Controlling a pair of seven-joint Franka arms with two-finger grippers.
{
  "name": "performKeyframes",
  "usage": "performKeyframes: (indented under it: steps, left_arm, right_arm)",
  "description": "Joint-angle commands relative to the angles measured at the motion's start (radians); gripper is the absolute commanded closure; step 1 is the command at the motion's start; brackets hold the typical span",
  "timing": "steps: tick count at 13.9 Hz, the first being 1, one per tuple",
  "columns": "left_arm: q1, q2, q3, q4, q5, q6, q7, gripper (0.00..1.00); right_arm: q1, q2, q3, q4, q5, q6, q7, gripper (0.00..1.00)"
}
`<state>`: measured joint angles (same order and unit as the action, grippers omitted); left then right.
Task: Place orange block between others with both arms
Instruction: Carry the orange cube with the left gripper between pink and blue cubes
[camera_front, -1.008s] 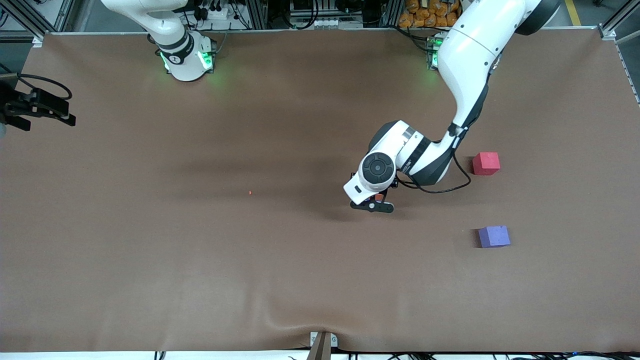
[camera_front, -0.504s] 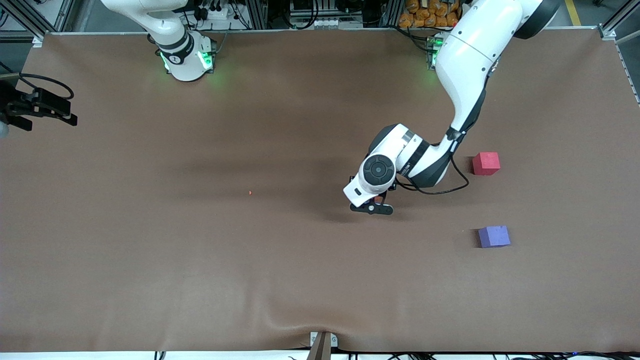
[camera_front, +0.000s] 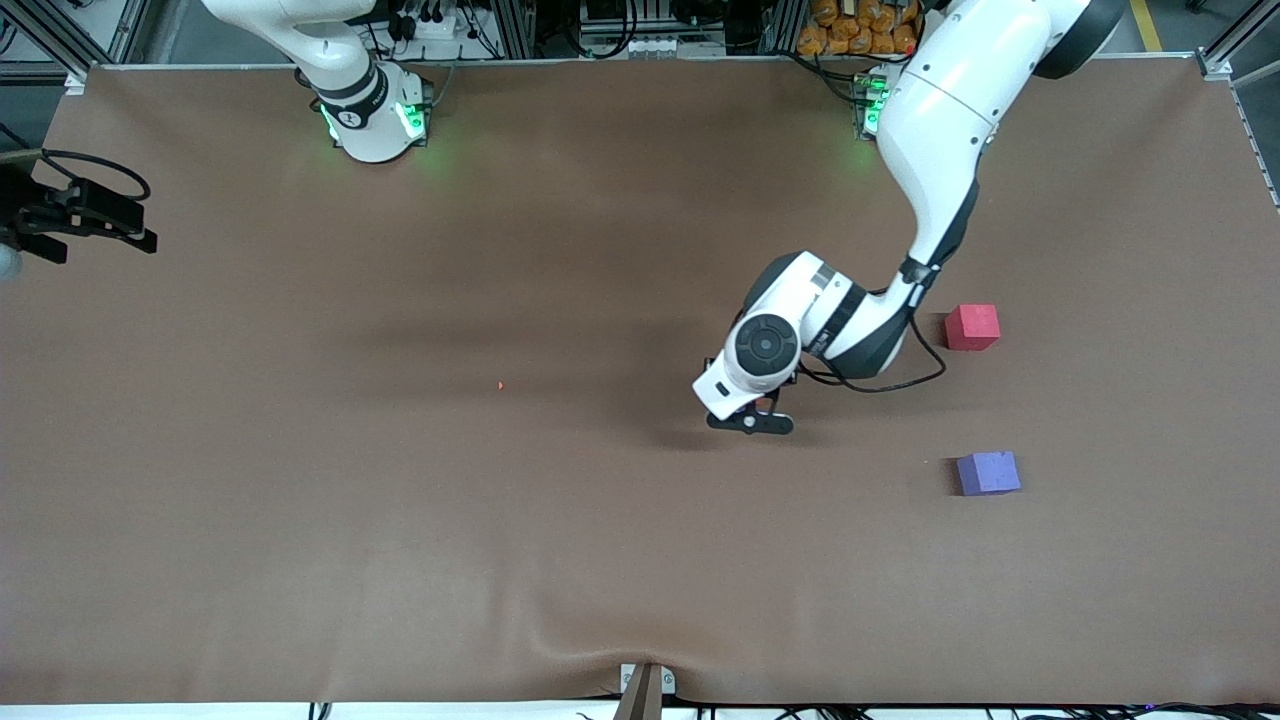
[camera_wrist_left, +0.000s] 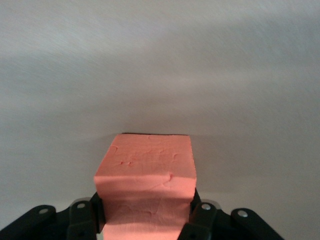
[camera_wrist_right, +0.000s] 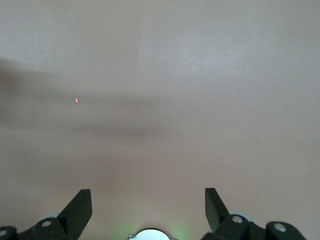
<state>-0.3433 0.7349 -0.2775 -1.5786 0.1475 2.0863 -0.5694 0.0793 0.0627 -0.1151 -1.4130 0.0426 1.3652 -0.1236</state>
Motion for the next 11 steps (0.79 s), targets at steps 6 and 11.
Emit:
performKeyframes:
  steps: [6,11]
  left_arm:
    - [0.194,-0.219,-0.017,-0.066,0.014,-0.175,0.023,0.96]
    - [0.387,-0.313,-0.017,-0.216,0.023,-0.161,0.173,0.96]
  right_arm:
    - [-0.015,0.018,0.008,-0.003,-0.017,0.006,-0.008,0.0]
    - [-0.007,0.023,0.008,0.0,-0.02,0.0,-0.007,0.0]
